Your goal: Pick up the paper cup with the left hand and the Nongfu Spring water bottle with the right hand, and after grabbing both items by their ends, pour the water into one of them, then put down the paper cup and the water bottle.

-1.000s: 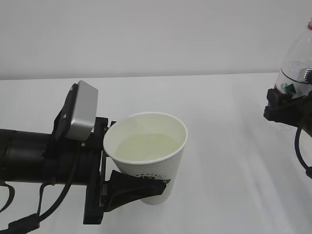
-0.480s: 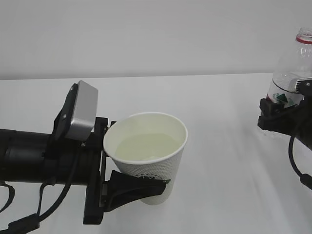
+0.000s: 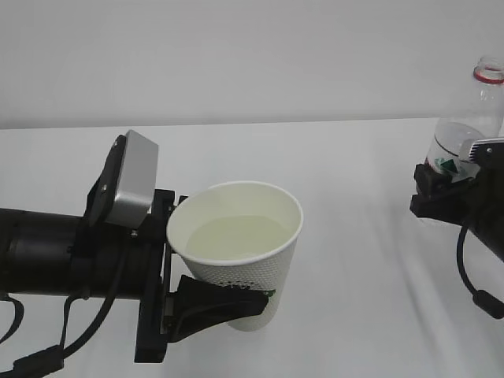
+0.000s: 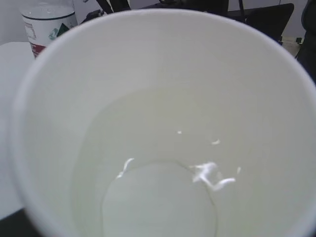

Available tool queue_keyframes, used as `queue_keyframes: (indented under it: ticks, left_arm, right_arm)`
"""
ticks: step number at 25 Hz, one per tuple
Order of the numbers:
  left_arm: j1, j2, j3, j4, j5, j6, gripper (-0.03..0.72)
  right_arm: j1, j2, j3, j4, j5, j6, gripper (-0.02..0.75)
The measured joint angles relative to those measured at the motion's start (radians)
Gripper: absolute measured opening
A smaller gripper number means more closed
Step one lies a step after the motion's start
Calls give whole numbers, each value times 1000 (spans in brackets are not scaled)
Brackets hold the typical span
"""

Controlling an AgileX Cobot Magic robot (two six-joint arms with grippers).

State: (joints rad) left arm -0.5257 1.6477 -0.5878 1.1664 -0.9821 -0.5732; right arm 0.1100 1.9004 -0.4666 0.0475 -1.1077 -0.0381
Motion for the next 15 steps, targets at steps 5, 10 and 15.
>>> queue_keyframes:
  ticks: [5,10,15]
  left_arm:
    - [0,0,0,0,0,0,528]
    - [0,0,0,0,0,0,528]
    - [0,0,0,0,0,0,528]
  right_arm:
    - [0,50,0,-1,-2,0,468]
    - [0,54,-2,-1,-2,0,468]
    - [0,68,-6,-1,-8,0,468]
